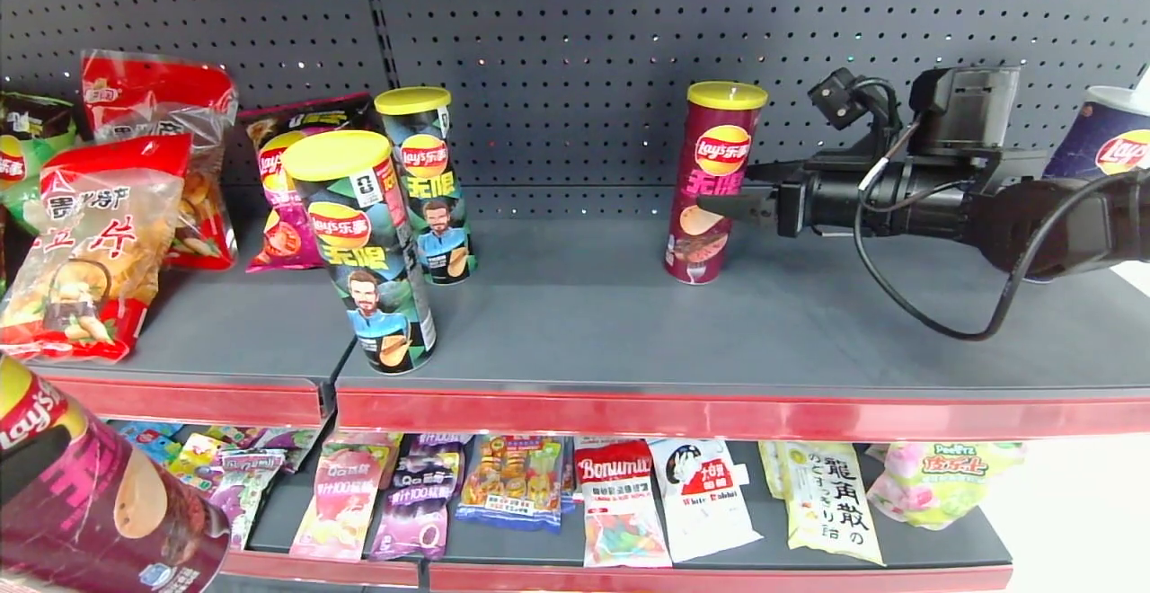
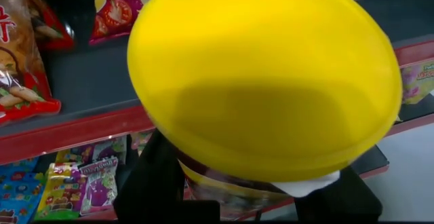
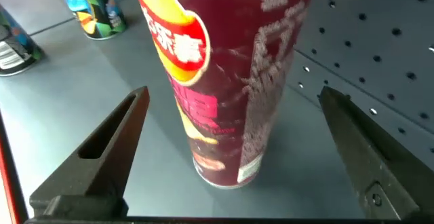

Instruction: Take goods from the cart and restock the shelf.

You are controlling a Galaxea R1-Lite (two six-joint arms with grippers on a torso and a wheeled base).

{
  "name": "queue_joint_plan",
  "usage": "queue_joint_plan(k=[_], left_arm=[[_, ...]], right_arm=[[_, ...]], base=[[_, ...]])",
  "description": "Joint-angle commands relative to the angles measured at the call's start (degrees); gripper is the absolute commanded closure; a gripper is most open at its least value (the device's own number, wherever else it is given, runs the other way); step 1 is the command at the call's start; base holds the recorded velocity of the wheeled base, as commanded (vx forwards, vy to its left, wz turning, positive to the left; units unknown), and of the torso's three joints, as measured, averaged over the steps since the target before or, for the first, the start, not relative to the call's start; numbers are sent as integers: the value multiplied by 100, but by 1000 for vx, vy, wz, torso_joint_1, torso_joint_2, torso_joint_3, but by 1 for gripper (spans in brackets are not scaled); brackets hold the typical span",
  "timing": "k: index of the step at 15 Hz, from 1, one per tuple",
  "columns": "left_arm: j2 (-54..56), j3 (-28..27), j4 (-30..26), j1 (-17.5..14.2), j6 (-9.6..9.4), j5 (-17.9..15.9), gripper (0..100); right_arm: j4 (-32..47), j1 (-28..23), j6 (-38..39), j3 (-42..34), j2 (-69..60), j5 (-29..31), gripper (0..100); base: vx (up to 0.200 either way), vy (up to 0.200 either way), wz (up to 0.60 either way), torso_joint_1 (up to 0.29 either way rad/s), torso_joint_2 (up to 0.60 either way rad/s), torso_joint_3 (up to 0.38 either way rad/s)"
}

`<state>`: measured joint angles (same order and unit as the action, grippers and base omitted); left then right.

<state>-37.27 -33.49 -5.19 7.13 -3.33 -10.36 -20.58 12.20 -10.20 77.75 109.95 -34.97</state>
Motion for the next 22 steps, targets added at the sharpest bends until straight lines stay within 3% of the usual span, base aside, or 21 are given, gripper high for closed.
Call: queue_joint_plan(k=[1,10,11,17,22], left_arm=[[0,0,1,-1,-1,-1,100],[9,9,1,-1,-1,25,100],[18,9,1,-1,-1,17,100],[0,-79,1,-1,-10,8,100],[0,-88,-8,-1,-1,-18,100]], right_arm=[[1,10,1,170,167,-97,0],[-34,195,-34,574,501,-97,0],[-34,212,-26,574,528,-97,100],[-25,441,18,320,238,166,100],[-34,713,10,-920,-922,369,100]], base=[[0,0,0,0,0,0],[0,0,0,0,0,0],[0,0,0,0,0,0],[0,0,0,0,0,0],[0,0,0,0,0,0]])
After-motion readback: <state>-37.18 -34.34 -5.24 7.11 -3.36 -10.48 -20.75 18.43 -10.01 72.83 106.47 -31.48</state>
